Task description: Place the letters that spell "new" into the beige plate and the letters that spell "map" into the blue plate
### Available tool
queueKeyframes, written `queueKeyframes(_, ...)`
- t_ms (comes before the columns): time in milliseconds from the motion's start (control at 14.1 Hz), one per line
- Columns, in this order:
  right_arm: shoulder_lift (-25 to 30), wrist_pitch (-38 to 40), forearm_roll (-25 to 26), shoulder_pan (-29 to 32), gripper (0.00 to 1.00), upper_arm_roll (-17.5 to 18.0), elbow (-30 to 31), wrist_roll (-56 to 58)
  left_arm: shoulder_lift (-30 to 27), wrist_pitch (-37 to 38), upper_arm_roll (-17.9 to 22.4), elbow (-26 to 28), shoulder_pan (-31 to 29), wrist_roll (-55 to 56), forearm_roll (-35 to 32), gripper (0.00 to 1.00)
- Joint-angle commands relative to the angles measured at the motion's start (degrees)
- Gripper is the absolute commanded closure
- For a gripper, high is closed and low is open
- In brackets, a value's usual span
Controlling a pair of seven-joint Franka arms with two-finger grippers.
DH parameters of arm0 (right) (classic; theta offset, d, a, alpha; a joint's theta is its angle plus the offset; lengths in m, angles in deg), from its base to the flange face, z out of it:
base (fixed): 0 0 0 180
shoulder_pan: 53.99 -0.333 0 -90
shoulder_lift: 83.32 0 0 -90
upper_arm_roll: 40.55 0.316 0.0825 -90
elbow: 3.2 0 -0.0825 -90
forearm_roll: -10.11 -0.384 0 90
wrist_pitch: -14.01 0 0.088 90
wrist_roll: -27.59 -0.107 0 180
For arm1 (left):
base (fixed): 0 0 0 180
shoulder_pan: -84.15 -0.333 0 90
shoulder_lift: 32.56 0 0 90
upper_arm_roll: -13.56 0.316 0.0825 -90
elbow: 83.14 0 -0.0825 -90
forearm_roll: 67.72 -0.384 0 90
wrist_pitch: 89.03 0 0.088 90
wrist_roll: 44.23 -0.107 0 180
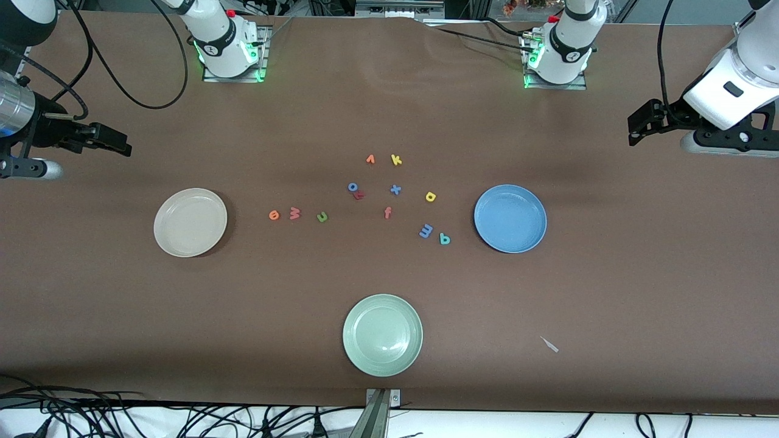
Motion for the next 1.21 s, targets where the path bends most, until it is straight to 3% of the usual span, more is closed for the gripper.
queueKeyframes(0,-0.2,0.2,0.2,0.0,0.0,0.1,-0.6,-0.5,0.8,1.4,-0.1,-1.8,-0.2,-0.5,1.4,0.0)
queueKeyframes(427,-0.2,0.2,0.2,0.1,0.0,0.1,-0.6,-0.5,1.2,1.5,-2.0,-2.1,0.8,-0.1,1.5,0.0)
queueKeyframes(640,-0.2,0.2,0.2,0.1,0.0,0.1,-0.6,-0.5,4.4,1.4,-2.6,-2.1,5.0,0.0,1.5,0.0)
queueKeyframes(854,-0.2,0.2,0.2,0.1,0.0,0.1,-0.6,-0.5,11.5,0.1,-3.7,-2.3,9.7,2.7,2.7,0.0)
queueKeyframes(1138,-0.2,0.1,0.1,0.0,0.0,0.1,-0.6,-1.0,23.9,-5.9,-3.7,-8.0,16.0,8.4,2.7,0.0)
